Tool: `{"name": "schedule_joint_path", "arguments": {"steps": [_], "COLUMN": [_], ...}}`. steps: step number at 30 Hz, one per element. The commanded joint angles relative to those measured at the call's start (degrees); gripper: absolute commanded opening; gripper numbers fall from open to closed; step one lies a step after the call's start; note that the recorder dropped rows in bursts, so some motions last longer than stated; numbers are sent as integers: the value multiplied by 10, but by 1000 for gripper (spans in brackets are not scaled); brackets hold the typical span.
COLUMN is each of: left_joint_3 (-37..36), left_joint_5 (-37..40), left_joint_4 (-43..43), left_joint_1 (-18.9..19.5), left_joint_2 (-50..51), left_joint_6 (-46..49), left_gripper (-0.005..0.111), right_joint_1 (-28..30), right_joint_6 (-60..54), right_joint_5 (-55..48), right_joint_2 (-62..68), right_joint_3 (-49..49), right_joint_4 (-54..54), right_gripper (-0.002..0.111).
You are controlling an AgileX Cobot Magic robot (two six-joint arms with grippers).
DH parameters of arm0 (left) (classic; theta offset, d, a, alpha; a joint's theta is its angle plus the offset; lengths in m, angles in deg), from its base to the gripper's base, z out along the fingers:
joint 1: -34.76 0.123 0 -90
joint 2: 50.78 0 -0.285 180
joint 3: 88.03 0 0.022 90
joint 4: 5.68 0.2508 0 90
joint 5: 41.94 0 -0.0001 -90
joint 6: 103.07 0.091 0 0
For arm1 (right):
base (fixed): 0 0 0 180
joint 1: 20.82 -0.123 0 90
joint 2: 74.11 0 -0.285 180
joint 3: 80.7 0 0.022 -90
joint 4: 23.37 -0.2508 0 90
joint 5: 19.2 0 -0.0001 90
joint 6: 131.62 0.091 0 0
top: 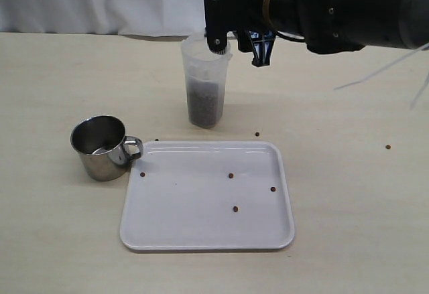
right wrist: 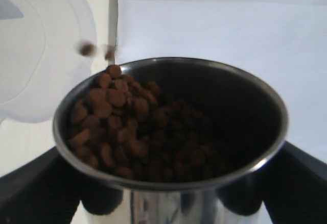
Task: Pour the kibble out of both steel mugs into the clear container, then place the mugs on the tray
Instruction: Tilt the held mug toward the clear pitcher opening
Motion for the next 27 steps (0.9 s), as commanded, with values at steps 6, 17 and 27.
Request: {"name": "schedule_joint_path", "arguments": {"steps": [6,17,27], "left_joint_3": [-2,-2,-2], "left_joint_5": [2,2,2], "left_joint_4": [-4,-4,-4], "left_joint_1": [-3,-3,-3], "left_joint_2": [-3,-3,-3], "left_joint_6": [-2,-2,-2], "left_gripper": [0,0,0], "right_joint_1": [0,0,0], "right_joint_6": [-37,-73,-111], "right_joint_5": [-3,-3,-2], "right_joint_2": [-5,-5,-5], "right_joint_3": [7,7,7], "right_joint_4": [6,6,6], "right_gripper": [5,5,5]}}
